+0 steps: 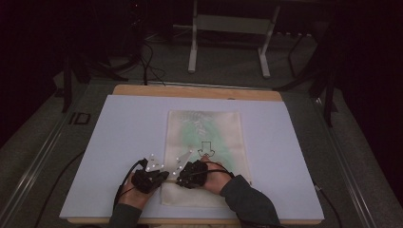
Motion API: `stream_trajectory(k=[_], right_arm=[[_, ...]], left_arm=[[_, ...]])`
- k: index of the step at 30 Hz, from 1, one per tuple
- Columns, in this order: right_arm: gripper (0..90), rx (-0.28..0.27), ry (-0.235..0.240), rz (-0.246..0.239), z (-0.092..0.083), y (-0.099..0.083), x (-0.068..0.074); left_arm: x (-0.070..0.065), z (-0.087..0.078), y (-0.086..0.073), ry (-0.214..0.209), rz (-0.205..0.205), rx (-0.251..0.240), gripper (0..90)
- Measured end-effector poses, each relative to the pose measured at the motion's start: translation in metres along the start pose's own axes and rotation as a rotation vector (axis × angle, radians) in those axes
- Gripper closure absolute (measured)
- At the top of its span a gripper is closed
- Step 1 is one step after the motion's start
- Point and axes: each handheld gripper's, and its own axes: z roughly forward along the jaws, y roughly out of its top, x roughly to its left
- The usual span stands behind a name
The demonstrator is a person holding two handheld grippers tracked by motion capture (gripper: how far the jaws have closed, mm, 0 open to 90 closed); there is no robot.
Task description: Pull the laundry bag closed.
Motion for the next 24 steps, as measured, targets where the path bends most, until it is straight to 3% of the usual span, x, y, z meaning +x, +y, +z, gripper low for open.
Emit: stream_trajectory(k=[24], right_arm=[[82.5, 0.014, -0.006, -0.013, -0.0054, -0.0064, 0.0004]], left_arm=[[-0.0005, 0.0001, 0.0001, 0.004, 0.004, 0.0, 89.4]])
